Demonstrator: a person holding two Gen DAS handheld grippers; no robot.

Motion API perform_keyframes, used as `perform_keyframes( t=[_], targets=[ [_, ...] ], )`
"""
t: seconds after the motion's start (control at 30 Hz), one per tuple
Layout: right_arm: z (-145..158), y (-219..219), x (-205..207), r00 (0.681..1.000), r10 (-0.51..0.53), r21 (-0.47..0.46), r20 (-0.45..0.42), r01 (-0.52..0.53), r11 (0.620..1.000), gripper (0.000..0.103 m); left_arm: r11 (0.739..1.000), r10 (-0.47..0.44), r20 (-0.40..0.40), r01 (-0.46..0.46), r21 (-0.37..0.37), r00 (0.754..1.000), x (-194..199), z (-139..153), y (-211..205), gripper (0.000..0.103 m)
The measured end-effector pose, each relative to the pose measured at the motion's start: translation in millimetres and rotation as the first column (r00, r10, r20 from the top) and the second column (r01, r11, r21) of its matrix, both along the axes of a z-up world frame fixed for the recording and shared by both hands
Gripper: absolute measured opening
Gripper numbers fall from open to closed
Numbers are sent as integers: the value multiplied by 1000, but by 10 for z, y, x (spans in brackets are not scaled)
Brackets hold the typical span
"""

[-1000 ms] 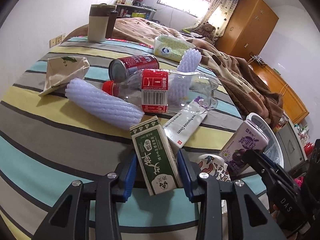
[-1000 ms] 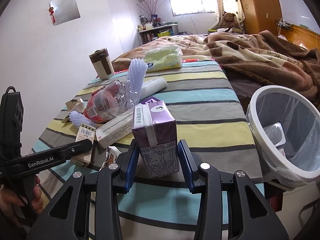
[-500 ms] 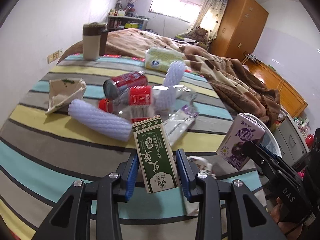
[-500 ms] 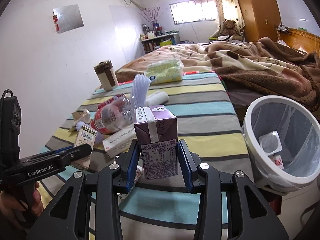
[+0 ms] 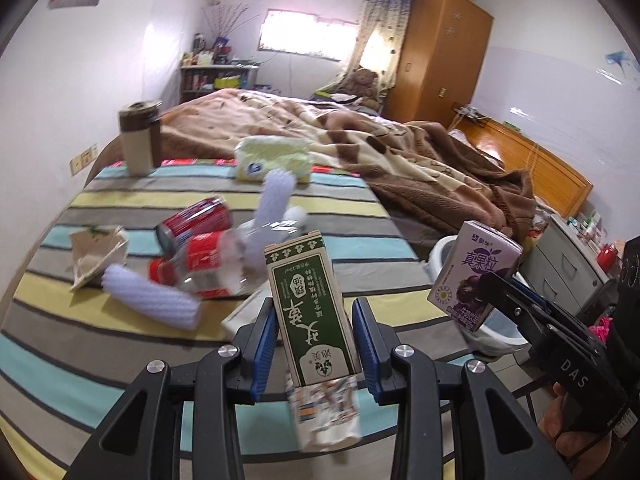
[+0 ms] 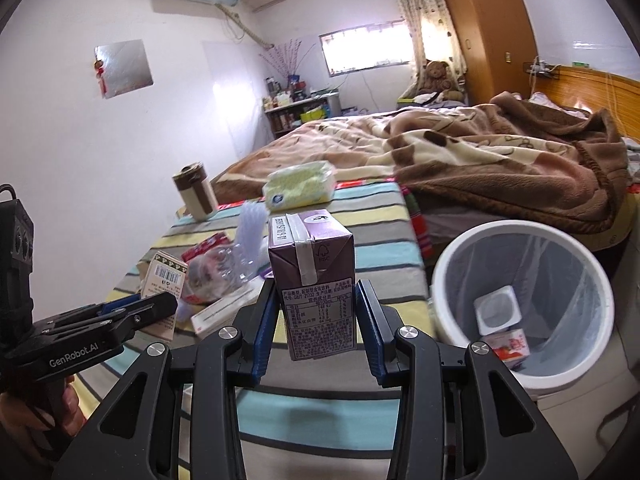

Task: Collect trash
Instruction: 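Move both cartons over the wastebasket and open both tools to drop them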

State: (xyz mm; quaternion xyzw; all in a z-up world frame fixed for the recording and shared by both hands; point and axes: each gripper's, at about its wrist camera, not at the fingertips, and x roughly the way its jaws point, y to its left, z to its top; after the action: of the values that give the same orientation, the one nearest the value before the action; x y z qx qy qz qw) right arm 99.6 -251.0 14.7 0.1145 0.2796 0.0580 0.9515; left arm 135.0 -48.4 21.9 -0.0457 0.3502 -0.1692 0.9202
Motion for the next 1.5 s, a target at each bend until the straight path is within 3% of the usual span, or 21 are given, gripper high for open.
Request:
perform_keyframes(
  t=[0.4, 1.0, 1.5],
  targets=[
    [59, -482, -27, 993, -119, -12, 4, 119, 993, 40, 990, -138, 49, 136, 43, 989, 71, 152, -771, 38],
    [-128, -1117, -8, 963, -256, -32, -77, 255, 967, 40, 949, -311, 13, 310, 56, 950, 257, 53, -1822, 38],
    [-278, -1409, 59, 940, -310, -52, -140, 306, 951, 40, 930, -353, -46, 356, 91, 934, 464, -208, -2341, 38]
  ],
)
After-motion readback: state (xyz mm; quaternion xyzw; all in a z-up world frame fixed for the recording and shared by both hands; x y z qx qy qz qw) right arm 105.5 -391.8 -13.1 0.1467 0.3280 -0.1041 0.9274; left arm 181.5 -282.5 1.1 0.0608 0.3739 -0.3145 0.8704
